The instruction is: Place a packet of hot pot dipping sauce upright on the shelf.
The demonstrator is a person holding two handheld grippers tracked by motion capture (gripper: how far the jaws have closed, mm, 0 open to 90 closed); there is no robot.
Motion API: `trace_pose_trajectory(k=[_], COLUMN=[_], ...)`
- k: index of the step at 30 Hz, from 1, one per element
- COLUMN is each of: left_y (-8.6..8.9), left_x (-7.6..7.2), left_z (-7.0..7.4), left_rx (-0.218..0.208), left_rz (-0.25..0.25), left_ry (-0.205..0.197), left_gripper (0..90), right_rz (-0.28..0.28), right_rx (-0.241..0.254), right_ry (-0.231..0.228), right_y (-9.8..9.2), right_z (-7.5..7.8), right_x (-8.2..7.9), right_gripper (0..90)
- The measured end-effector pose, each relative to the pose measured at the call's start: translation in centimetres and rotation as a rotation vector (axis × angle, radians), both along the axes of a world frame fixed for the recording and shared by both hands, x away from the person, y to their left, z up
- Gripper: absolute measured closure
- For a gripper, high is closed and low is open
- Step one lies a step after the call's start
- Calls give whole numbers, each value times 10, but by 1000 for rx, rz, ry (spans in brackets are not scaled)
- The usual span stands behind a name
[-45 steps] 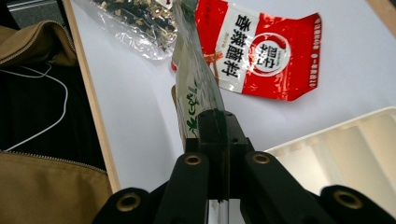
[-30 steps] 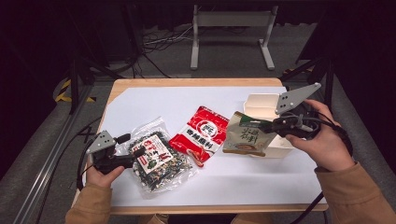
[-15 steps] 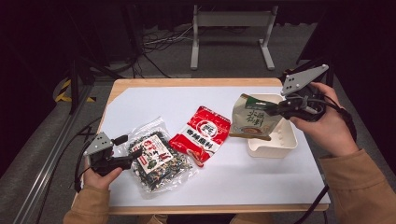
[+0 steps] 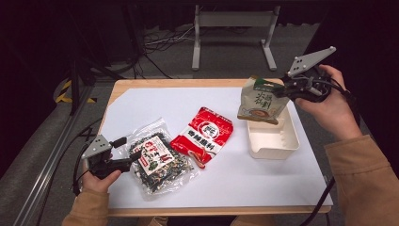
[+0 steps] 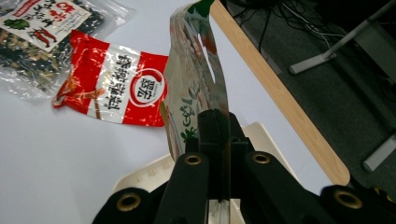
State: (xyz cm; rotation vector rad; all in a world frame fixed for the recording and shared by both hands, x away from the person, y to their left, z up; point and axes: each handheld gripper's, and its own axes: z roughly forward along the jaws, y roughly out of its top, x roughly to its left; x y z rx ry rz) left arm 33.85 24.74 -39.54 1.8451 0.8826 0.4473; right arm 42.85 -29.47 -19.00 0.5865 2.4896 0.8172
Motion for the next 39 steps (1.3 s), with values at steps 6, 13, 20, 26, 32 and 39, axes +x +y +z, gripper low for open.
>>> trace_pose_trajectory(k=[6, 13, 20, 26, 32, 39], left_y=[-1, 1, 3, 9, 12, 16], left_x=[1, -1, -5, -10, -14, -19], left_z=[0, -1, -2, -2, -3, -4], left_rx=[1, 3, 5, -4, -2, -2], left_rz=[-1, 3, 17, 33, 46, 62], left_ry=[3, 6, 4, 6, 6, 11], left_gripper=[228, 228, 227, 227, 227, 226], right_rz=[-34, -55, -81, -87, -83, -70], right_rx=[4, 20, -6, -22, -44, -49], right_ry=[-11, -62, -89, -108, -122, -119], right_y=[-7, -18, -24, -28, -31, -39], right_z=[3, 1, 1, -3, -10, -20], right_x=[15, 28, 46, 61, 73, 86], right_gripper=[895, 895, 895, 895, 895, 895])
